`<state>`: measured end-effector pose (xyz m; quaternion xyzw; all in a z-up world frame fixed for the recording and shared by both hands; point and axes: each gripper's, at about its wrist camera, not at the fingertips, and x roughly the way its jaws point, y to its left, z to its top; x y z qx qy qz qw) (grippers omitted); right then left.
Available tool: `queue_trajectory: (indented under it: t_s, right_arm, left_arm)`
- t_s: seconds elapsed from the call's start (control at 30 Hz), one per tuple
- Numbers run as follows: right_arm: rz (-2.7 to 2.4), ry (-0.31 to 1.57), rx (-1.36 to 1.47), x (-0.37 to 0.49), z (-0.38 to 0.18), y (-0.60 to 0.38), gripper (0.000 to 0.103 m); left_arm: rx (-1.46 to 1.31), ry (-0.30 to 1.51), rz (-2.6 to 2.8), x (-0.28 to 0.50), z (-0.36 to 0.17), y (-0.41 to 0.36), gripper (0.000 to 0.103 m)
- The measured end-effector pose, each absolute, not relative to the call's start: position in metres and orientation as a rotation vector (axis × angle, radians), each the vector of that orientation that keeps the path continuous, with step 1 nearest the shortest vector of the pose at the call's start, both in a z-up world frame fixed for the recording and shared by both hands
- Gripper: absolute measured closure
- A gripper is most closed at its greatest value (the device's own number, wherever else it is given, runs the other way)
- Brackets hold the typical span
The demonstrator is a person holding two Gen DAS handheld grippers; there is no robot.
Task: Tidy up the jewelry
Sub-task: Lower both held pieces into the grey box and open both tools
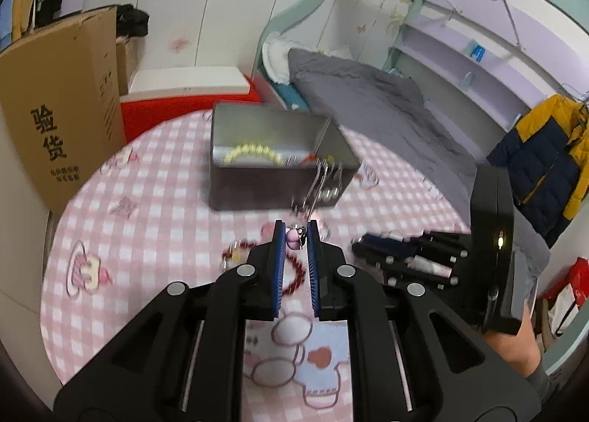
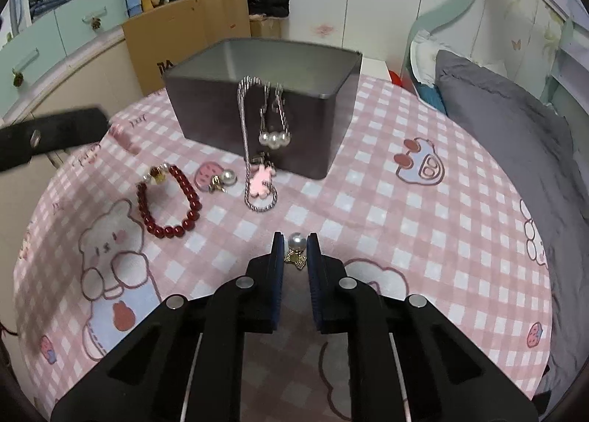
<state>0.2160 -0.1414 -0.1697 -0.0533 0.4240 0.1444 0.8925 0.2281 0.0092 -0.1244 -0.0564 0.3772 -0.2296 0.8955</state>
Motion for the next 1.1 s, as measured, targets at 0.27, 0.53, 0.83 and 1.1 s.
queue_trajectory:
  t_s: [0.27, 0.53, 0.83, 1.1]
  right_arm:
    - [0.378, 0.761, -0.004, 0.229, -0.115, -0.149, 0.092]
    - [0.406, 0.707, 0.034, 0.266, -0.091, -0.138, 0.092]
    - [0.380, 0.753, 0.043, 0.285, -0.112, -0.136, 0.091]
    - [0.350, 0.729, 0.075, 0.277, -0.106, -0.145, 0.077]
  left_arm:
    - [-0.119, 0.698, -0.515, 0.259, -0.085, 0.007, 0.091]
    - [-0.123, 0.751, -0.535, 0.311, -0.089, -0.007, 0.091]
    - [-0.136, 0.869, -0.504, 0.339, -0.125, -0.014, 0.090]
    - [-0.116, 0.869, -0.478, 0.334, -0.121, -0.010, 0.089]
